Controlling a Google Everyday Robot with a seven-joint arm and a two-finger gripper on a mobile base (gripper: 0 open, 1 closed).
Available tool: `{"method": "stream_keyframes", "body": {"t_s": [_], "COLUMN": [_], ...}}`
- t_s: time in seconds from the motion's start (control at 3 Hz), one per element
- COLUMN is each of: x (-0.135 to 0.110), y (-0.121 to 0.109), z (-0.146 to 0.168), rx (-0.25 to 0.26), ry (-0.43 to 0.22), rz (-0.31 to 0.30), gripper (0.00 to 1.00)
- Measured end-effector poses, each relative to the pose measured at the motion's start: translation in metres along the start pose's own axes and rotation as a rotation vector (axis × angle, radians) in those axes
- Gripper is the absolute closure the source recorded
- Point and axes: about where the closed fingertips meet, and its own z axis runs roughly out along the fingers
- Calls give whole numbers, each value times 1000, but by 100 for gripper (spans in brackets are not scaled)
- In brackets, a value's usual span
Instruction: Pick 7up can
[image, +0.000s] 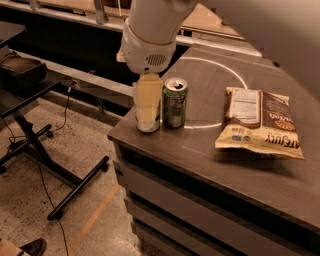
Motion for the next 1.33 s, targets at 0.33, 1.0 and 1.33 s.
{"method": "stream_keyframes", "body": {"t_s": [0.33,1.0,1.33], "x": [-10,14,15], "y": [-13,-35,-35], "z": [29,61,61], "rx": [3,-16,-18], "ry": [65,186,189], "rz": [-15,24,25], "gripper": [0,0,0]}}
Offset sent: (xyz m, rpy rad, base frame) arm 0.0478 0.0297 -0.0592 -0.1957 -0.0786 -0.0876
